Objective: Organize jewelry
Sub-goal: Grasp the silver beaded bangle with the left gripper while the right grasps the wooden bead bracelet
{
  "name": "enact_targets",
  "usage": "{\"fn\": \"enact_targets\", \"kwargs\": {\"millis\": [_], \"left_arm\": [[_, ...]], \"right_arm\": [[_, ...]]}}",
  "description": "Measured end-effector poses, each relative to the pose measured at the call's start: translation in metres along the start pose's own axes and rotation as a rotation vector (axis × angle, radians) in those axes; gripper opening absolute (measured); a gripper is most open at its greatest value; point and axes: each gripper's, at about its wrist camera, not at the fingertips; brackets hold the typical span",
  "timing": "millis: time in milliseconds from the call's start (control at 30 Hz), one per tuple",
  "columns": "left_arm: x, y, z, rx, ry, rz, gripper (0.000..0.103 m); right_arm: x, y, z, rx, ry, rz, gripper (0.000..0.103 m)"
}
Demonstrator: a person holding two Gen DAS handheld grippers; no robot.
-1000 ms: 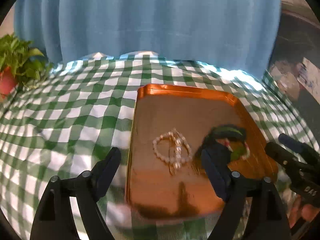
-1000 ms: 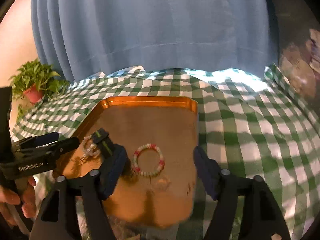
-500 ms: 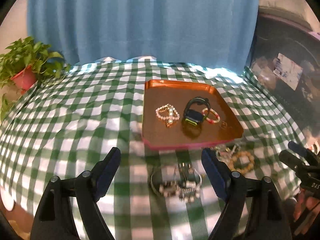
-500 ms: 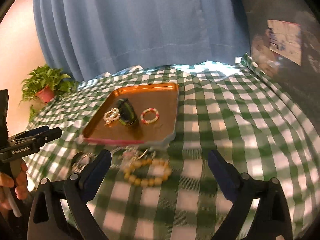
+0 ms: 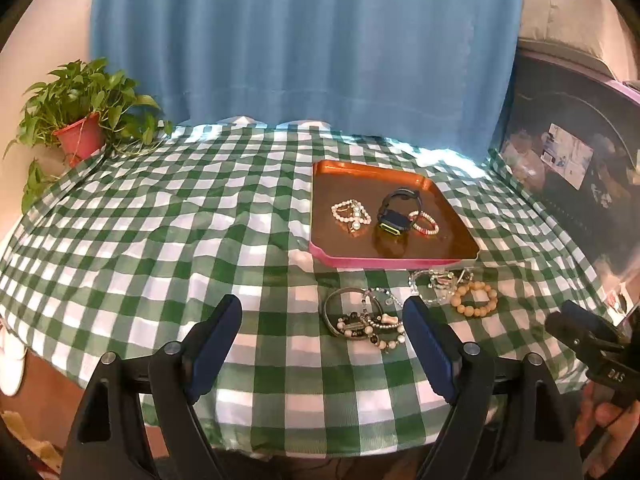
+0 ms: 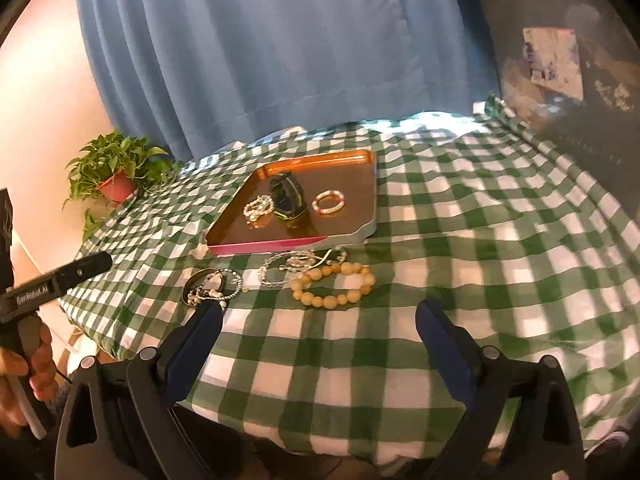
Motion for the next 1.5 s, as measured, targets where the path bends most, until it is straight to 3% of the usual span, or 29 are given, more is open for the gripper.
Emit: {"fn": "enact_targets", "kwargs": {"millis": [33,67,133,200,333,467,733,933,1167,1233,1333,1400,1500], "left_arm": [[0.003,-0.004,0.000,0.013,-0.010,-0.009,0.081],[0.006,-0.008,0.000,0.029,-0.023,-0.022,0.078],[0.010,-0.021,-0.002,0.041,-0.043,-0.011,0.060],[0.012,-0.035,-0.001,0.048,-0.038,0.025,0.051],[0.017,-0.054,-0.002,0.083,-0.026,0.068,0.041],[0.011,-0.066,-0.016,0.123,-0.072,0.094,0.038],[0.003,-0.115,-0.039,0.111,-0.179,0.157,0.037],[0.009,-0.142,-0.031,0.101,-0.156,0.230,0.021],[0.011,-0.146,-0.037,0.064,-0.184,0.203,0.012],[0.011,-0.146,-0.036,0.056,-0.183,0.199,0.005],[0.011,-0.144,-0.034,0.064,-0.166,0.196,0.004],[0.011,-0.138,-0.035,0.062,-0.172,0.174,0.004],[0.010,-0.126,-0.035,0.071,-0.173,0.124,0.004]], "right_arm": [[0.001,-0.006,0.000,-0.011,0.000,-0.013,0.094],[0.003,-0.011,0.000,-0.012,0.011,-0.026,0.086],[0.009,-0.029,0.000,-0.015,0.038,-0.003,0.066],[0.008,-0.040,-0.005,-0.066,-0.002,0.038,0.047],[0.005,-0.041,-0.001,-0.052,0.039,0.009,0.048],[0.005,-0.047,-0.004,-0.036,0.054,0.028,0.049],[0.004,-0.055,-0.033,-0.035,-0.055,0.056,0.052],[-0.009,-0.085,-0.041,-0.004,0.004,0.096,0.052],[-0.012,-0.113,-0.031,0.014,0.089,0.153,0.053],[-0.012,-0.115,-0.026,0.030,0.122,0.155,0.051],[-0.011,-0.116,-0.024,0.056,0.129,0.157,0.035],[-0.011,-0.116,-0.026,0.090,0.130,0.159,0.014],[-0.011,-0.115,-0.031,0.082,0.111,0.164,0.013]]}}
Point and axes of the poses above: each gripper's, at about its wrist camera, not at the fingertips, and y roughly against the way its jaws point, z to its left, x to its underside, and after that the axes turned 6 degrees about y, right-handed
